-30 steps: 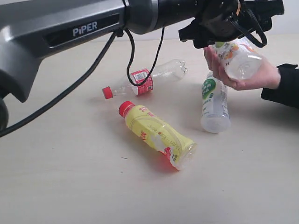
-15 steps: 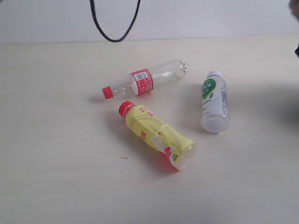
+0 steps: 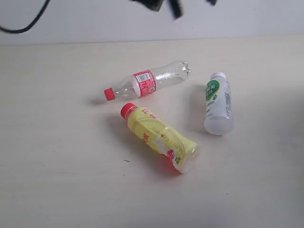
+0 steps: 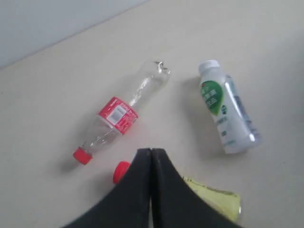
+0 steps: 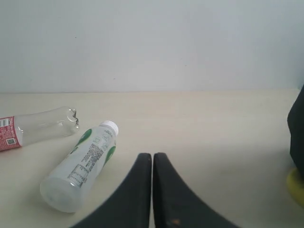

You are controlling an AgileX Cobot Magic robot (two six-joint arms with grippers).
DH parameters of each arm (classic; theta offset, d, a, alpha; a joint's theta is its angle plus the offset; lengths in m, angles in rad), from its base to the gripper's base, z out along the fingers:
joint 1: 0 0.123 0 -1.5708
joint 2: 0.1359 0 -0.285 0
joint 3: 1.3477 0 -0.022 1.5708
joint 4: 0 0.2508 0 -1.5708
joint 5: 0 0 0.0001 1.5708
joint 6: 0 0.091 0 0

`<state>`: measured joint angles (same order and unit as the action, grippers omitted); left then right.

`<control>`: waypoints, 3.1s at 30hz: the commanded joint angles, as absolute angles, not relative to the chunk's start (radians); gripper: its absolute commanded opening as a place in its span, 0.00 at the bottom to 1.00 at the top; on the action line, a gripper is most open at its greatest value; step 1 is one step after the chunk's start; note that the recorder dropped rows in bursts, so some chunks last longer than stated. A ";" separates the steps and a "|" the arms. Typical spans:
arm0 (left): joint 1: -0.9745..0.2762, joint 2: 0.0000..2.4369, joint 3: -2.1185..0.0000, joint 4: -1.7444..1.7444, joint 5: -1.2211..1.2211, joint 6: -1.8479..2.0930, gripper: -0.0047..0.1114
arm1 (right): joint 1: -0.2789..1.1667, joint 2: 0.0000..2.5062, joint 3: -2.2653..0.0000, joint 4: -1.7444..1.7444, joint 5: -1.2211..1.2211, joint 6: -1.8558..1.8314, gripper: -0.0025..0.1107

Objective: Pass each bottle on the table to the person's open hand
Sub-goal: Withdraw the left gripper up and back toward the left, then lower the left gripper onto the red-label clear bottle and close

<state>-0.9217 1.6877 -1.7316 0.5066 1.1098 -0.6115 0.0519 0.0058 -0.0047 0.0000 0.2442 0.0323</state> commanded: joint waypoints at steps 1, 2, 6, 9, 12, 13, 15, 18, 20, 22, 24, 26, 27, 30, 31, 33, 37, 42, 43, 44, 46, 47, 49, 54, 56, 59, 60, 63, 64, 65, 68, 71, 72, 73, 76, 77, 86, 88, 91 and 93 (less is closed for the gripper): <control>-0.920 1.339 -1.088 0.612 0.443 -0.783 0.04 | 0.046 0.000 0.000 0.000 0.238 0.028 0.04; -0.920 1.269 -0.947 0.680 0.295 -0.802 0.04 | 0.046 0.000 0.000 0.000 0.238 0.028 0.04; -0.832 1.004 -0.576 0.930 0.009 -0.824 0.04 | 0.046 0.000 0.000 0.000 0.238 0.028 0.04; -0.733 0.902 -0.532 0.937 0.071 -0.814 0.04 | 0.046 0.000 0.000 0.000 0.238 0.028 0.04; -0.654 0.891 -0.535 0.944 0.099 -0.833 0.04 | 0.046 0.000 0.000 0.000 0.238 0.028 0.04; -0.637 0.891 -0.537 0.942 0.076 -0.867 0.04 | 0.046 0.000 0.000 0.000 0.238 0.028 0.04; -0.595 0.897 -0.535 0.948 -0.057 -0.877 0.04 | 0.046 0.000 0.000 0.000 0.237 0.026 0.04; -0.553 0.909 -0.541 0.964 -0.248 -0.818 0.04 | 0.046 0.000 0.000 0.000 0.237 0.026 0.04; -0.537 0.911 -0.555 0.964 -0.337 -0.708 0.04 | 0.046 0.000 0.000 0.000 0.237 0.026 0.04; -0.534 0.911 -0.565 0.962 -0.350 -0.637 0.04 | 0.046 0.000 0.000 0.000 0.237 0.029 0.04; -0.534 0.914 -0.564 0.962 -0.336 -0.605 0.04 | 0.046 0.000 0.000 0.000 0.237 0.029 0.04; -0.534 0.926 -0.564 0.962 -0.288 -0.604 0.04 | 0.046 0.000 0.000 0.000 0.237 0.029 0.04; -0.534 0.933 -0.564 0.962 -0.269 -0.604 0.04 | 0.046 0.000 0.000 0.000 0.237 0.029 0.04; -0.549 0.953 -0.564 0.962 -0.257 -0.604 0.04 | 0.046 0.000 0.000 0.000 0.237 0.029 0.04; -0.549 0.957 -0.564 0.962 -0.264 -0.604 0.04 | 0.046 0.000 0.000 0.000 0.237 0.029 0.04; -0.549 0.975 -0.564 0.962 -0.271 -0.610 0.04 | 0.046 0.000 0.000 0.000 0.237 0.029 0.04; -0.549 1.011 -0.562 0.962 -0.308 -0.610 0.04 | 0.046 0.000 0.000 0.000 0.237 0.029 0.04; -0.549 1.024 -0.562 0.962 -0.304 -0.610 0.04 | 0.046 0.000 0.000 0.000 0.237 0.029 0.04; -0.549 1.024 -0.562 0.962 -0.304 -0.610 0.04 | 0.046 0.000 0.000 0.000 0.237 0.027 0.04; -0.549 1.024 -0.562 0.962 -0.299 -0.610 0.04 | 0.046 0.000 0.000 0.000 0.237 0.027 0.04; -0.549 1.024 -0.562 0.962 -0.295 -0.610 0.04 | 0.046 0.000 0.000 0.000 0.237 0.027 0.04; -0.549 1.024 -0.562 0.962 -0.290 -0.610 0.04 | 0.046 0.000 0.000 0.000 0.237 0.027 0.04; -0.549 1.024 -0.562 0.962 -0.282 -0.610 0.04 | 0.046 0.000 0.000 0.000 0.237 0.027 0.04; -0.547 1.024 -0.562 0.962 -0.279 -0.598 0.04 | 0.046 0.000 0.000 0.000 0.237 0.029 0.04; -0.547 1.024 -0.562 0.962 -0.272 -0.598 0.04 | 0.046 0.000 0.000 0.000 0.237 0.027 0.04; -0.547 1.024 -0.562 0.962 -0.265 -0.598 0.04 | 0.046 0.000 0.000 0.000 0.237 0.030 0.04; -0.547 1.024 -0.562 0.962 -0.265 -0.598 0.04 | 0.046 0.000 0.000 0.000 0.237 0.030 0.04; -0.547 1.024 -0.562 0.962 -0.265 -0.551 0.04 | 0.046 0.000 0.000 0.000 0.237 0.030 0.04; -0.547 1.024 -0.562 0.962 -0.259 -0.506 0.04 | 0.046 0.000 0.000 0.000 0.237 0.028 0.04; -0.547 1.030 -0.562 0.962 -0.250 -0.463 0.04 | 0.046 0.000 0.000 0.000 0.237 0.028 0.04; -0.547 1.089 -0.579 0.960 -0.100 -0.391 0.04 | 0.046 0.000 0.000 0.000 0.237 0.028 0.04; -0.547 1.169 -0.710 0.887 0.188 -0.477 0.04 | 0.046 0.000 0.000 0.000 0.238 0.030 0.04; -0.545 1.204 -0.758 0.863 0.270 -0.480 0.04 | 0.046 0.000 0.000 0.000 0.238 0.030 0.04; -0.545 1.242 -0.828 0.860 0.370 -0.454 0.04 | 0.046 0.000 0.000 0.000 0.238 0.030 0.04; -0.545 1.356 -0.974 0.760 0.484 -0.276 0.04 | 0.046 0.000 0.000 0.000 0.238 0.030 0.04; -0.545 1.387 -1.012 0.697 0.492 -0.206 0.04 | 0.046 0.000 0.000 0.000 0.238 0.030 0.04; -0.498 1.766 -1.431 0.077 0.685 0.444 0.04 | 0.046 0.000 0.000 0.000 0.238 0.030 0.04; -0.475 1.860 -1.538 -0.062 0.806 0.594 0.04 | 0.046 0.000 0.000 0.000 0.238 0.030 0.04; -0.459 1.976 -1.672 -0.209 0.939 0.752 0.04 | 0.046 0.000 0.000 0.000 0.238 0.027 0.04; -0.451 2.037 -1.755 -0.277 0.985 0.821 0.04 | 0.046 0.000 0.000 0.000 0.238 0.027 0.04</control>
